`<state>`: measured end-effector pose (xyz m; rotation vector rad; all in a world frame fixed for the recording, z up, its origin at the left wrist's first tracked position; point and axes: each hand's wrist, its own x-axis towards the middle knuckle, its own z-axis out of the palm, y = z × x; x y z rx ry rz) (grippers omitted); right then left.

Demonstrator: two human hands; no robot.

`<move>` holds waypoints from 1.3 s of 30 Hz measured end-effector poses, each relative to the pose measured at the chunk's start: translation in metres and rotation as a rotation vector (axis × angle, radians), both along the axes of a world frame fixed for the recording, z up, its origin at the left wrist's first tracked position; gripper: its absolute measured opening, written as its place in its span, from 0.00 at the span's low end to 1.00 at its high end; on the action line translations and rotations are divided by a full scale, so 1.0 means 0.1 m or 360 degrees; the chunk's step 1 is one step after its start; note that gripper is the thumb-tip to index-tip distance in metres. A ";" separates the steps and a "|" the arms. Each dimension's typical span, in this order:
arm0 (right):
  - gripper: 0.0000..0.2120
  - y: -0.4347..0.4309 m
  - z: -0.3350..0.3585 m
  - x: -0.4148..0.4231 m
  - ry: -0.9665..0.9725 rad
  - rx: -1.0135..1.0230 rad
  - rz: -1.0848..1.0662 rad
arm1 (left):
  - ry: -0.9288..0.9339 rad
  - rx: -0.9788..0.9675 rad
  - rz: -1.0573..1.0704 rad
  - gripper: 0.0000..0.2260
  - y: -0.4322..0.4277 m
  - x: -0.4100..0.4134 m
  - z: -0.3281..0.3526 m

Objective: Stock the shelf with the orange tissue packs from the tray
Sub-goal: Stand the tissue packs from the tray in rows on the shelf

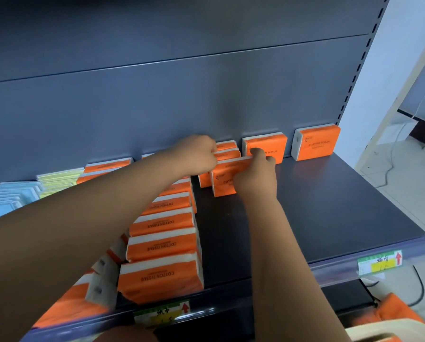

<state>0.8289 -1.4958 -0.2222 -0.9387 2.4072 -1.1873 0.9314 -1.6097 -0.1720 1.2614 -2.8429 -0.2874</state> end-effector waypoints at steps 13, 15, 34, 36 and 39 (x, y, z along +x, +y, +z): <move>0.16 -0.10 -0.10 -0.02 -0.0175 -0.0003 0.0041 | -0.0355 -0.0303 -0.0381 0.24 -0.07 0.07 -0.05; 0.15 -0.10 -0.11 -0.02 -0.0172 -0.0021 0.0048 | -0.0360 -0.0323 -0.0422 0.20 -0.09 0.08 -0.05; 0.12 0.07 0.05 0.12 -0.0228 -0.0251 -0.0096 | -0.0013 -0.0197 -0.0278 0.18 0.04 0.10 -0.03; 0.18 0.11 0.09 0.18 -0.0216 -0.0303 -0.0152 | -0.0019 -0.0236 -0.0183 0.21 0.09 0.13 -0.02; 0.19 0.20 0.13 0.28 -0.0190 -0.0375 -0.0230 | -0.0027 -0.0281 -0.0027 0.21 0.23 0.16 0.04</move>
